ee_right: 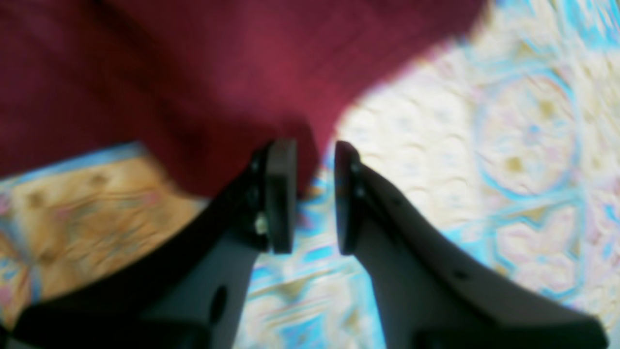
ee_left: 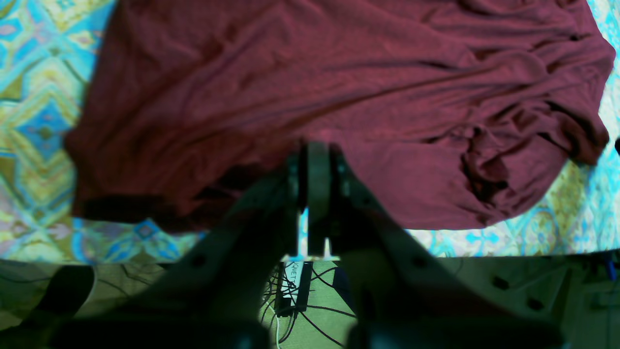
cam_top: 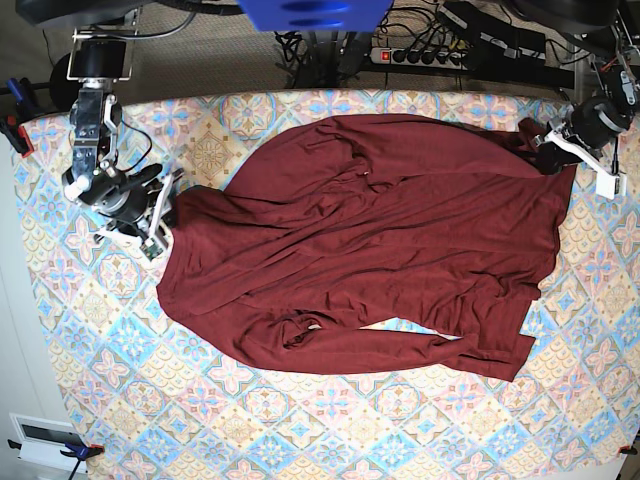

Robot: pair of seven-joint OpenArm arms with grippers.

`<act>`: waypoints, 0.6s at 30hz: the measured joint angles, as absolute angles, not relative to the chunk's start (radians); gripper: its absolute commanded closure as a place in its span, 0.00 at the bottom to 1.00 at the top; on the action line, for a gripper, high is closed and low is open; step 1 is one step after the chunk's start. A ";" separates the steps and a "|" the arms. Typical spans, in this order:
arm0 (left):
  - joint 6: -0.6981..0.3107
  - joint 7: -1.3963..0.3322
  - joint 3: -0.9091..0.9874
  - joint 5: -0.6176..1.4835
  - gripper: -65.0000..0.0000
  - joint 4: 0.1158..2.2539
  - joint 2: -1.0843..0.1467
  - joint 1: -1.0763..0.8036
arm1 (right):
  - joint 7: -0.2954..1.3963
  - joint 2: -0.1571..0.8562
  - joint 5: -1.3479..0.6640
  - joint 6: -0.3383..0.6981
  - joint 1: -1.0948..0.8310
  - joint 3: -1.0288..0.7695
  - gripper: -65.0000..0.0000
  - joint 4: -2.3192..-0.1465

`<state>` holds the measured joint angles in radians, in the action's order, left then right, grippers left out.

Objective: Layout the t-shirt on the table in an organized manner, then fold the t-shirt properly
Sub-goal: 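Grasp the shoulder corner with the left gripper and pull it outward, then move the right gripper to the shirt's collar corner and grasp it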

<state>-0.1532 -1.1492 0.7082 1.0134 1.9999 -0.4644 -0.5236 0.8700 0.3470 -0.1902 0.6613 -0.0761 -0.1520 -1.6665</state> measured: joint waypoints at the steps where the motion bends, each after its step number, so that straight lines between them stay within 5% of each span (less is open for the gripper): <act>1: -0.153 -1.150 0.710 1.013 1.00 2.000 -0.465 -0.524 | 0.881 0.348 -0.186 0.659 -0.094 -0.152 0.79 -1.673; 11: -0.153 -1.151 0.743 1.014 1.00 2.000 -0.460 -0.524 | 0.888 0.351 -0.183 0.659 -0.105 -0.156 0.60 -1.638; 18: -0.153 -1.152 0.743 1.014 1.00 2.000 -0.460 -0.524 | 0.887 0.352 -0.207 0.659 -0.102 -0.160 0.58 -1.579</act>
<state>-0.1528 -1.1522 0.7429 1.0138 1.9999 -0.4599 -0.5236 0.8867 0.3515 -0.2066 0.6586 -0.1024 -0.1596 -1.5795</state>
